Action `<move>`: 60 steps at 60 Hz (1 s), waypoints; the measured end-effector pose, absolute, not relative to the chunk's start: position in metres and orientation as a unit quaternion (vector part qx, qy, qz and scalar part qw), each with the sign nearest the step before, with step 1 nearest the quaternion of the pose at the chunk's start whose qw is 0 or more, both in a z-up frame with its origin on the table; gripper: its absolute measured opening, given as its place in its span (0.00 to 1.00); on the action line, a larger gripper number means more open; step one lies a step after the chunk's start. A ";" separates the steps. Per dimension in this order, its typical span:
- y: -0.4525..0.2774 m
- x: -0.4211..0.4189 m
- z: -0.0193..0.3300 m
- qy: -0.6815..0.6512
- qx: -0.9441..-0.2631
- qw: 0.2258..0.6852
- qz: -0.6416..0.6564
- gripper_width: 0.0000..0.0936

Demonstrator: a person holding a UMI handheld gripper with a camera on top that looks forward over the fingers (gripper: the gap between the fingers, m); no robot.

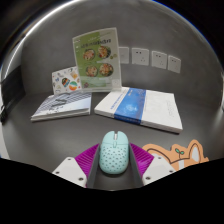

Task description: Arrange mouse

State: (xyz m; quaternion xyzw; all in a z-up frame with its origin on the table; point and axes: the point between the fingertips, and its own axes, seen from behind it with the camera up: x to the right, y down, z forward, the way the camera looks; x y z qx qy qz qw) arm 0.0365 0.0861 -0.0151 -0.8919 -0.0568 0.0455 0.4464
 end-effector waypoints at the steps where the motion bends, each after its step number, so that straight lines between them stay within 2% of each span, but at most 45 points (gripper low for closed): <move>1: 0.086 0.036 -0.015 -0.055 -0.892 0.446 0.045 0.61; 8: 0.085 0.034 -0.016 -0.057 -0.896 0.438 0.047 0.52; 9: 0.085 0.033 -0.015 -0.056 -0.897 0.435 0.051 0.57; 10: 0.083 0.032 -0.015 -0.054 -0.898 0.433 0.057 0.49; 14: 0.074 0.025 -0.003 -0.046 -0.896 0.431 0.096 0.47; 19: 0.060 0.040 0.037 -0.034 -0.879 0.465 0.097 0.47; 27: 0.025 0.098 0.121 -0.025 -0.832 0.550 0.071 0.47; 32: 0.004 0.157 0.146 -0.009 -0.814 0.580 0.031 0.47; 37: -0.013 0.203 0.126 0.008 -0.824 0.566 -0.001 0.46; 50: -0.008 0.222 0.014 -0.001 -0.875 0.485 -0.003 0.47; 56: -0.003 0.213 -0.012 0.006 -0.889 0.458 0.010 0.47; 60: -0.001 0.214 -0.011 0.013 -0.886 0.464 0.011 0.47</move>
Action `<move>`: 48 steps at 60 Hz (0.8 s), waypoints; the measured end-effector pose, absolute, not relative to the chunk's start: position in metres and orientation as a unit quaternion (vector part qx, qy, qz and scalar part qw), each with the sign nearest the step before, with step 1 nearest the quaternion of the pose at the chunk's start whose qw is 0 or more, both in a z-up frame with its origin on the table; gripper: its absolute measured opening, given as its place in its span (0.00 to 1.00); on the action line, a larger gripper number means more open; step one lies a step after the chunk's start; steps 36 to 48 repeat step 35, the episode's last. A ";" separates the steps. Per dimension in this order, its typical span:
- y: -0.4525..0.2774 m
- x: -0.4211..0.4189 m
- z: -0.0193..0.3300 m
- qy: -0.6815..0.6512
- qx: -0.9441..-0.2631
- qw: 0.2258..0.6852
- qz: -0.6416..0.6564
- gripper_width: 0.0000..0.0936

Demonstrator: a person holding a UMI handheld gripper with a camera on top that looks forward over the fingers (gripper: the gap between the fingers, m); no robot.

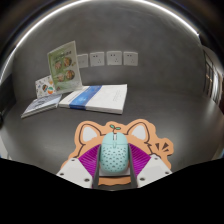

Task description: Arrange mouse

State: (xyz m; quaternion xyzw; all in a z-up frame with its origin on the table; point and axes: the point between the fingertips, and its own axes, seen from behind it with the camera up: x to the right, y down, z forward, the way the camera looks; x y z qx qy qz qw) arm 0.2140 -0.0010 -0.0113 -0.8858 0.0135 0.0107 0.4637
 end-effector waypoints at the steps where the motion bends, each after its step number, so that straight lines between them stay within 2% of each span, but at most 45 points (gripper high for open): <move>1: -0.001 0.214 -0.011 0.015 -0.886 0.464 0.011 0.48; 2: -0.001 0.214 -0.011 0.016 -0.887 0.461 0.011 0.58; 3: -0.001 0.214 -0.012 0.017 -0.889 0.457 0.012 0.52; 7: -0.002 0.213 -0.013 0.007 -0.893 0.450 0.017 0.60; 12: -0.012 0.213 -0.007 -0.002 -0.894 0.447 0.027 0.96; 14: -0.018 0.214 0.000 -0.007 -0.890 0.455 0.030 0.94; 15: -0.022 0.214 0.004 -0.008 -0.889 0.457 0.031 0.89; 25: -0.083 0.228 0.031 -0.014 -0.881 0.470 0.056 0.91; 35: -0.146 0.266 0.030 0.031 -0.879 0.470 0.069 0.90; 48: -0.146 0.266 0.030 0.031 -0.879 0.470 0.069 0.90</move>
